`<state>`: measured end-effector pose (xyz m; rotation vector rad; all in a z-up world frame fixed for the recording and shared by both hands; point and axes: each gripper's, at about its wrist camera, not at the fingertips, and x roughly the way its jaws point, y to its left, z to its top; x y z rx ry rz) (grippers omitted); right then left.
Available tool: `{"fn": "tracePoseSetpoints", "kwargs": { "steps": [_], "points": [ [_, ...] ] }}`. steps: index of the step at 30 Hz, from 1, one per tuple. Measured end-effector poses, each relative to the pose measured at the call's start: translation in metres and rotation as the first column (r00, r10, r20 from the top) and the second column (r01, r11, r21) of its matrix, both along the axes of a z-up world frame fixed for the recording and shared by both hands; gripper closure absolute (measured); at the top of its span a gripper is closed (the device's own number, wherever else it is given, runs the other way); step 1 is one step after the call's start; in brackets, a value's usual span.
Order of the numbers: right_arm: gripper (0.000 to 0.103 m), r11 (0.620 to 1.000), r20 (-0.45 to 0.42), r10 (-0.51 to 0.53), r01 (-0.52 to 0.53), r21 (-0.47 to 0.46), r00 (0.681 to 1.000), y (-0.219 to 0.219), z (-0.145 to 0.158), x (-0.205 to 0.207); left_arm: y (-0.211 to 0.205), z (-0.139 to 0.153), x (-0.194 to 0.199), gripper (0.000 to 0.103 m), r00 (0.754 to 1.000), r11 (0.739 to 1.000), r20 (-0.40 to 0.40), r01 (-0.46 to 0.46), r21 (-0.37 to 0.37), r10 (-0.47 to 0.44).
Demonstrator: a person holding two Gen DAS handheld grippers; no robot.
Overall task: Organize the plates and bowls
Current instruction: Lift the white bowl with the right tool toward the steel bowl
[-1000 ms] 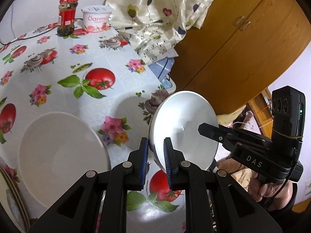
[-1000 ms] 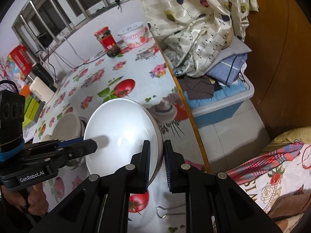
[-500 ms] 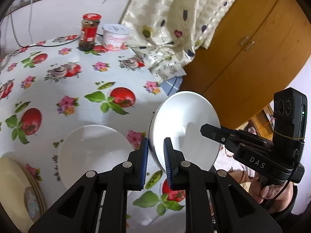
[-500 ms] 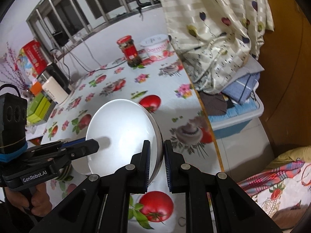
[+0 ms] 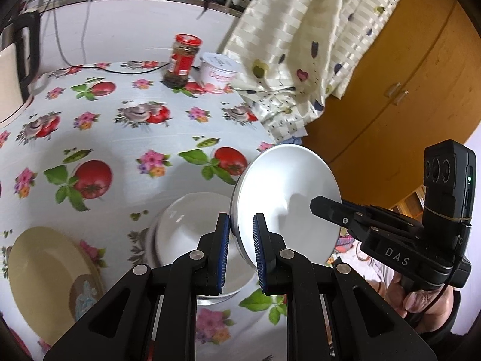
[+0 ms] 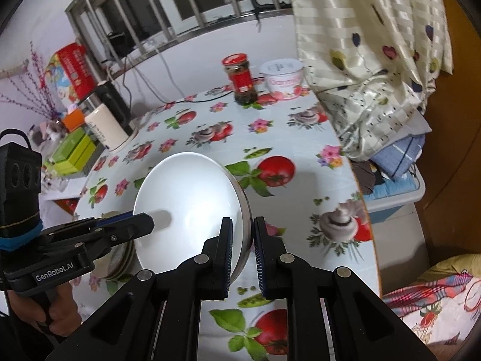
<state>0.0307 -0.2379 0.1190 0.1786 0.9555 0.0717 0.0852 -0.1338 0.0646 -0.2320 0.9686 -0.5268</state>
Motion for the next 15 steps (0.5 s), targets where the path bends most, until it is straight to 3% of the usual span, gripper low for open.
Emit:
{"fn": "tracePoseSetpoints", "kwargs": {
  "steps": [15],
  "points": [
    [0.089,0.996,-0.087,0.086,-0.083,0.034,0.993,0.039,-0.029,0.021,0.035,-0.023,-0.001,0.086,0.993,0.996,-0.082,-0.082,0.033,0.084]
  ]
}}
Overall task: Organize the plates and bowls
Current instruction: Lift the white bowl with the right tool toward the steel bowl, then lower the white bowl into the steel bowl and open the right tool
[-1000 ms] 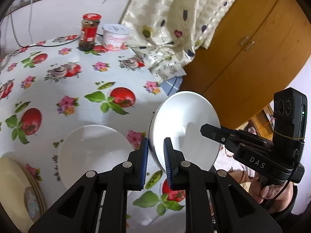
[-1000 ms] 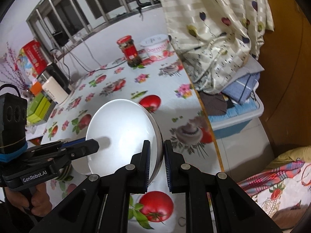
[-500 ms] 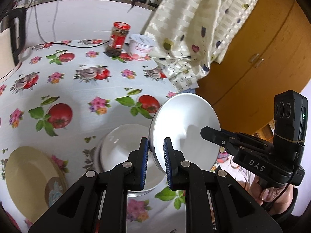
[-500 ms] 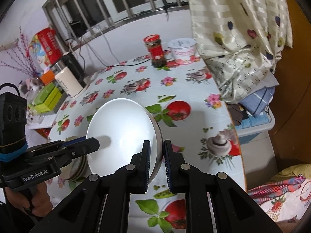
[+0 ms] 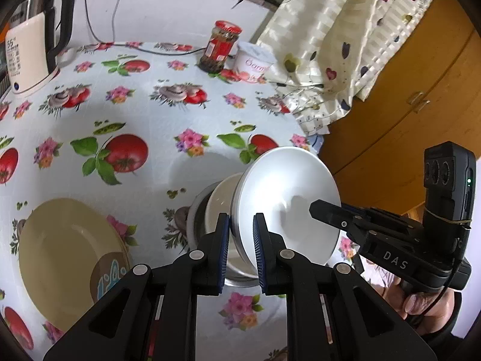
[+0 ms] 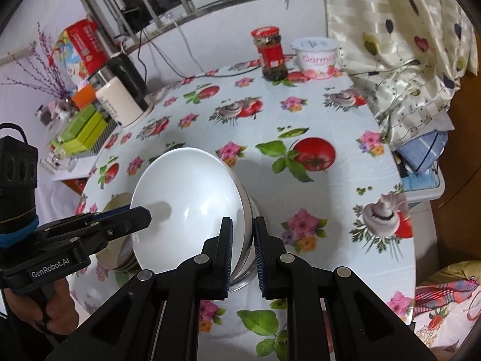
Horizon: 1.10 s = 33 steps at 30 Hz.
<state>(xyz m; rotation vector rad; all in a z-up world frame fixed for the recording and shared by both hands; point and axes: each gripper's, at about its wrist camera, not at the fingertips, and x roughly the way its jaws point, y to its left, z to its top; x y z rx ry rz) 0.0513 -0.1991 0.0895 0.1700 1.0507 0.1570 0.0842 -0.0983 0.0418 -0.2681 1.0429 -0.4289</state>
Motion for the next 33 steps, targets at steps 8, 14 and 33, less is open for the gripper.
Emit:
{"fn": "tracePoseSetpoints", "kwargs": {
  "steps": [8,14,33],
  "points": [
    [0.089,1.000,-0.043,0.010,-0.010,-0.002,0.999,0.005,-0.012,0.008,0.001,-0.011,0.004,0.086,0.999,1.000,-0.043,0.000,0.014,0.001],
    [0.089,1.000,-0.068,0.008,-0.008,-0.004,0.998,0.005,-0.019,0.012,0.001,-0.016,0.007,0.086,0.998,1.000,-0.060,0.003,0.016,-0.002],
    [0.081,1.000,-0.095,-0.008,0.008,-0.006,0.995,0.002,-0.028,0.018,0.004,-0.021,0.011,0.086,0.997,1.000,-0.071,0.004,0.005,-0.004]
  ]
}}
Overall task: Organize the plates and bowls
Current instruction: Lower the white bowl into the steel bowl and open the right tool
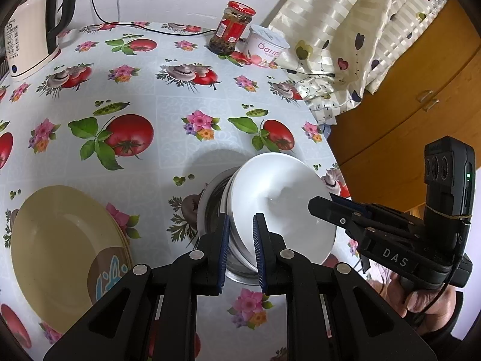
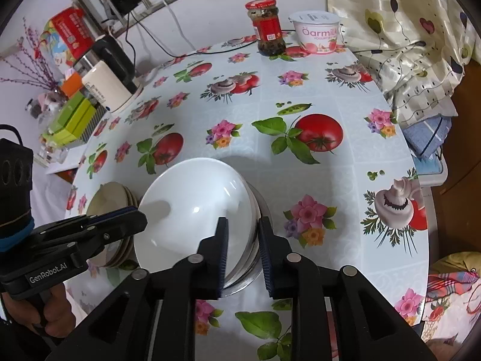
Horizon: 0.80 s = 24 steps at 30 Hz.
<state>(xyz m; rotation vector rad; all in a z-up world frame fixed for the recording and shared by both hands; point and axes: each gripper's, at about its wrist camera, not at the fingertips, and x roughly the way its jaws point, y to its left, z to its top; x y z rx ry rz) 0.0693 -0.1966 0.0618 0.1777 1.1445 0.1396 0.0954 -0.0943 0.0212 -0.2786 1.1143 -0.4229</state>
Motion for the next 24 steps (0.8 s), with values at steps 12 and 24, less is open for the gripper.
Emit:
{"fn": "tracePoseSetpoints", "kwargs": {
  "steps": [12,24],
  "points": [
    [0.087,1.000,0.032,0.001,-0.001,-0.014,0.999,-0.0005,0.0008,-0.0022,-0.0001,0.0020,0.0000,0.086,1.000,1.000,0.008,0.000,-0.009,0.000],
    [0.088,1.000,0.034,0.001,-0.001,-0.003,0.999,-0.0028,-0.0006,-0.0029,0.0011,0.0016,-0.0010,0.086,1.000,1.000,0.022,0.005,-0.008,-0.005]
  ]
}}
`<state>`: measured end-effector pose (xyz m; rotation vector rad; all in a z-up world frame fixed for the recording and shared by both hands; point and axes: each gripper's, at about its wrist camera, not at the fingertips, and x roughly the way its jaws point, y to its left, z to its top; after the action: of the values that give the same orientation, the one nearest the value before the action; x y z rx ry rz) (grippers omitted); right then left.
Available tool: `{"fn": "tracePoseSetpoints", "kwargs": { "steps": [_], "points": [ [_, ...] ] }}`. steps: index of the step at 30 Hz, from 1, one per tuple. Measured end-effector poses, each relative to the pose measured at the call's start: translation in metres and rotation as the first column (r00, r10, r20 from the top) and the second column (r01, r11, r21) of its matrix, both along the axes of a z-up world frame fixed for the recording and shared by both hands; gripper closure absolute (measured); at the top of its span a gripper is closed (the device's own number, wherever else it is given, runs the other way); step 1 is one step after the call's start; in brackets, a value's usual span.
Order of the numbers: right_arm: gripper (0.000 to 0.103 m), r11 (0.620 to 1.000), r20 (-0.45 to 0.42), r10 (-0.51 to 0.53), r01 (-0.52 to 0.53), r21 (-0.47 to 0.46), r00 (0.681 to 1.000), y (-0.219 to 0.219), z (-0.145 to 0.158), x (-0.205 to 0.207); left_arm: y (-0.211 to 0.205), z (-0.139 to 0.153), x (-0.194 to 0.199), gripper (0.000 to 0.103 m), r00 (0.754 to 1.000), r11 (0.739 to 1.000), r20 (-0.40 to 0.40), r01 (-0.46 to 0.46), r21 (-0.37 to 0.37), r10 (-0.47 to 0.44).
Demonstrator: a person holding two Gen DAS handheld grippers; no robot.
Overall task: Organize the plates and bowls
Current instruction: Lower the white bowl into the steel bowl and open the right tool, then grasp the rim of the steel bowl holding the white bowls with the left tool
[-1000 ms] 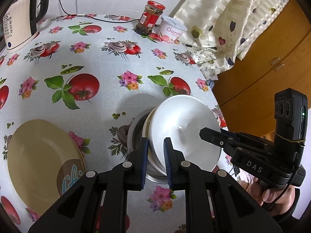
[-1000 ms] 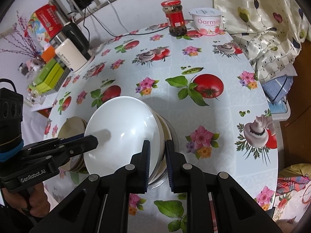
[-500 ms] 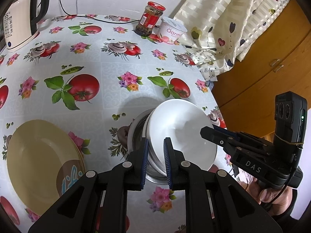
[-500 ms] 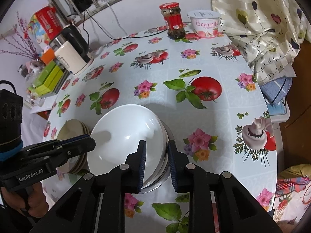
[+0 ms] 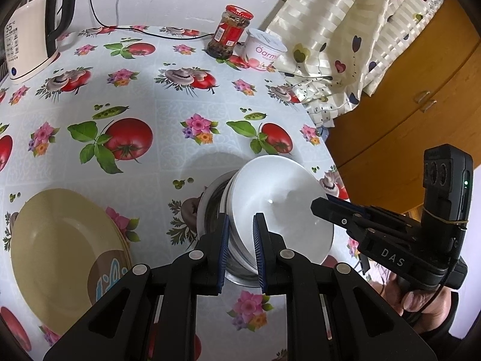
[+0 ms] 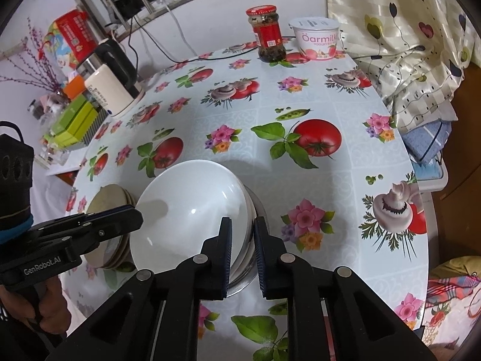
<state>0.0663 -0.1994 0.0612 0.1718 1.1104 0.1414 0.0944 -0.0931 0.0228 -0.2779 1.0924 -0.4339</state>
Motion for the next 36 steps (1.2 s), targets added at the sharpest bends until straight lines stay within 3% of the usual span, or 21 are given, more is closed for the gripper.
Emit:
{"fn": "tracePoseSetpoints", "kwargs": {
  "steps": [5,10,17,36],
  "points": [
    [0.087,1.000,0.021,0.008,-0.007,-0.017,1.000,0.000,0.006,-0.003,0.001,0.003,-0.001,0.086,1.000,1.000,0.023,0.001,-0.004,-0.001],
    [0.078,0.999,0.046,0.010,-0.008,-0.032,0.999,-0.002,0.014,-0.009,0.002,0.009,-0.004,0.086,0.998,1.000,0.055,0.004,-0.005,-0.004],
    [0.073,0.999,0.088,0.016,-0.012,-0.052,0.996,-0.003,0.026,-0.016,0.006,0.016,-0.009,0.086,0.997,1.000,0.080,0.003,-0.021,-0.002],
    [0.072,1.000,0.155,-0.013,0.014,-0.003,0.988,-0.025,0.039,-0.035,0.028,0.012,-0.012,0.086,0.995,0.996,0.085,-0.051,-0.076,0.057]
  ]
}}
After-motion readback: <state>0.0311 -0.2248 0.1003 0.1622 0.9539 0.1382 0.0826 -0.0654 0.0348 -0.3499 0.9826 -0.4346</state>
